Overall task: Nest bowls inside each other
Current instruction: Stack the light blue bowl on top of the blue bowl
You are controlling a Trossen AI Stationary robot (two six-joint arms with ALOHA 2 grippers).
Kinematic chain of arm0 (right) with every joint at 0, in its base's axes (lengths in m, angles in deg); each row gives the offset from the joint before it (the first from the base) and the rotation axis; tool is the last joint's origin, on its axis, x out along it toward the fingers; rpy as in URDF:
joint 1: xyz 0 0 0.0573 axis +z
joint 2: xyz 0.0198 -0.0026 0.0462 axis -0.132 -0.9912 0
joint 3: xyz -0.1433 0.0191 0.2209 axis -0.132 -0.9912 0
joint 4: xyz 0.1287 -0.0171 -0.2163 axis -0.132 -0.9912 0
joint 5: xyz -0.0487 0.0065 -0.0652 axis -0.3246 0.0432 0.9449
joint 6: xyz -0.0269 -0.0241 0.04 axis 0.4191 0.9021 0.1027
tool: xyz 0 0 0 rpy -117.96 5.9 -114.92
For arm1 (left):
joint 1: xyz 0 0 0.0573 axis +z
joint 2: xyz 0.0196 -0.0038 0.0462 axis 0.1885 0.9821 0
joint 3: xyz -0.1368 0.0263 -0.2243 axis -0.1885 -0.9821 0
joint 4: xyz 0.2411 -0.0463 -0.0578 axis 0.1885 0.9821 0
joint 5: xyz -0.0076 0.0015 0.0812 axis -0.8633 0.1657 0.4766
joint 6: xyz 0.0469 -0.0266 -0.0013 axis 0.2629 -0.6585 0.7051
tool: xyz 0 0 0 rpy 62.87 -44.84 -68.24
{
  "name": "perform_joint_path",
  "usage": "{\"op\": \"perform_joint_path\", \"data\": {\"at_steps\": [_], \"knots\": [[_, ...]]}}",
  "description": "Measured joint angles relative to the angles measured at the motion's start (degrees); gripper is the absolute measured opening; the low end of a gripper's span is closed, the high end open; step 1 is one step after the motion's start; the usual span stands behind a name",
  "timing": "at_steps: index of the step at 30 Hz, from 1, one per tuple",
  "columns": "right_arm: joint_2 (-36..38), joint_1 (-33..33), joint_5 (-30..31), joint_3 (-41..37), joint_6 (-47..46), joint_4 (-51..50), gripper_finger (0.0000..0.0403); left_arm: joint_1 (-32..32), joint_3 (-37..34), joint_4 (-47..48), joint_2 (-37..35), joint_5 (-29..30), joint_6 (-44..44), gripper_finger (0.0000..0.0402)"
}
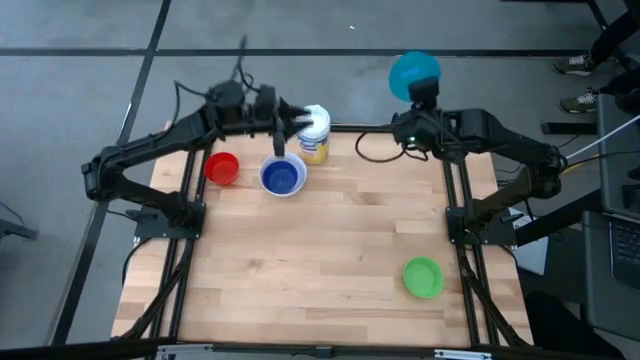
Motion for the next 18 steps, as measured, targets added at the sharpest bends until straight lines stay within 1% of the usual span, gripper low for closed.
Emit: {"op": "perform_joint_path", "data": {"at_steps": [6, 10, 13, 15, 16, 18], "knots": [[-2.0, 2.7, -2.7, -0.9, 0.1, -1.7, 0.0, 3.9, 8.4, 2.7, 0.1, -3.1, 3.9, 0.0148], [-3.0, 3.6, -1.3, -1.1, 0.9, -1.4, 0.0, 5.6, 13.0, 5.8, 0.2, -4.9, 4.7, 0.0148], [-4.2, 4.1, -0.2, -1.1, 1.1, -1.3, 0.0, 5.6, 17.2, 12.9, 1.1, -3.9, 7.4, 0.0148], [-5.1, 4.3, 0.9, -1.1, 1.1, -1.3, 0.0, 5.2, 20.7, 21.0, 2.9, -0.6, 9.7, 0.0148], [-5.6, 4.3, 1.3, -1.1, 1.1, -1.2, 0.0, 4.8, 22.7, 26.0, 4.0, 2.4, 11.6, 0.0148], [-6.7, 4.3, 1.6, -1.1, 1.1, -0.8, 0.0, 3.2, 27.4, 36.0, 6.7, 11.0, 16.5, 0.0148]]}}
